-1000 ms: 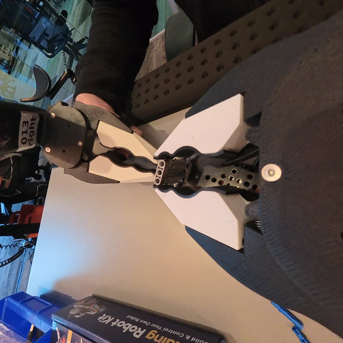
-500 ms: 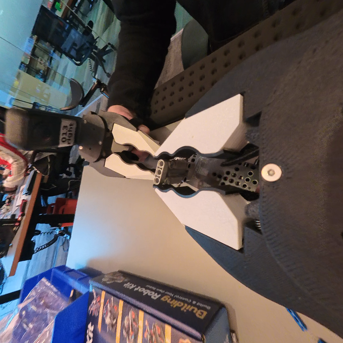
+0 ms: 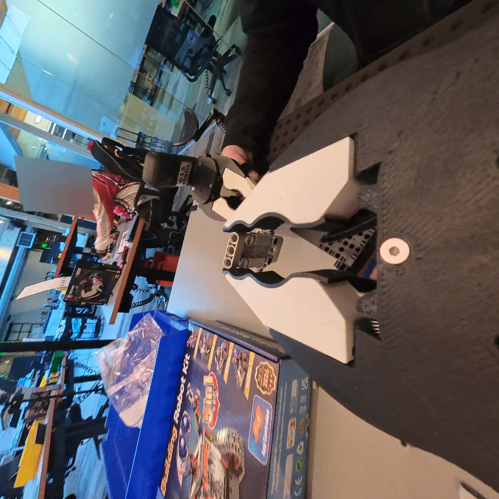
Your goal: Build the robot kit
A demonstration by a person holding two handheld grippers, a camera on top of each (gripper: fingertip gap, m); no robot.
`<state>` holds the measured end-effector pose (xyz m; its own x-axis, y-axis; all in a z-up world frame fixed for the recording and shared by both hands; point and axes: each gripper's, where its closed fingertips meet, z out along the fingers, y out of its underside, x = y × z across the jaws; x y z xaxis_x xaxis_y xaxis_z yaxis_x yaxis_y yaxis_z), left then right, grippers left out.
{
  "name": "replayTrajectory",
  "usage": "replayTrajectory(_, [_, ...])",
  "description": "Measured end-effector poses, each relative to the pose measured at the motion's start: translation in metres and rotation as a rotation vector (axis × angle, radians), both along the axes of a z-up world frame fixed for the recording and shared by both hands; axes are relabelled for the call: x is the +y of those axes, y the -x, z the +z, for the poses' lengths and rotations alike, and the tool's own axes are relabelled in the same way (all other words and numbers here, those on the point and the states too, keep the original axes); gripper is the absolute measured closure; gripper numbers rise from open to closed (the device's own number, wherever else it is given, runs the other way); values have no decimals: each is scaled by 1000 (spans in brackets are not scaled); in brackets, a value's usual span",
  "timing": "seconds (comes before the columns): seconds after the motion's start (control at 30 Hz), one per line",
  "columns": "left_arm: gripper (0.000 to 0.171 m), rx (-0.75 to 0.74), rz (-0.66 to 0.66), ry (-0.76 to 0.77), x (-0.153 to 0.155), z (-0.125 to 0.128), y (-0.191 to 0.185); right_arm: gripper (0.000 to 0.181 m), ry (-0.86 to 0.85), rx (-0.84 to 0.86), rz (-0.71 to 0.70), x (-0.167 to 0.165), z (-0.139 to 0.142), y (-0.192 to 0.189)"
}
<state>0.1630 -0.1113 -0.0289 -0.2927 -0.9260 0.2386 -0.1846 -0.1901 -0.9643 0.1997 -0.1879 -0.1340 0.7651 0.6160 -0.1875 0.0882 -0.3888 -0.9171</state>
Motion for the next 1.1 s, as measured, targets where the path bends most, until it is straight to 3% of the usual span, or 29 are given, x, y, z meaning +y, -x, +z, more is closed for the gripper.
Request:
replayTrajectory(0.27, [147,-5,24,10,11,1,4,157,10,-10,-3,1,-2,0])
replayTrajectory(0.5, [147,14,12,-8,7,-4,2,126,61,-245,104,-4,-24,29])
replayTrajectory(0.57, [147,19,9,-14,5,-5,1,109,93,-314,104,1,-32,33])
replayTrajectory(0.7, [148,18,11,-14,6,-5,2,117,201,-369,166,2,-53,39])
replayTrajectory(1.1, [148,17,9,-3,8,-7,1,117,254,-379,69,-11,-55,9])
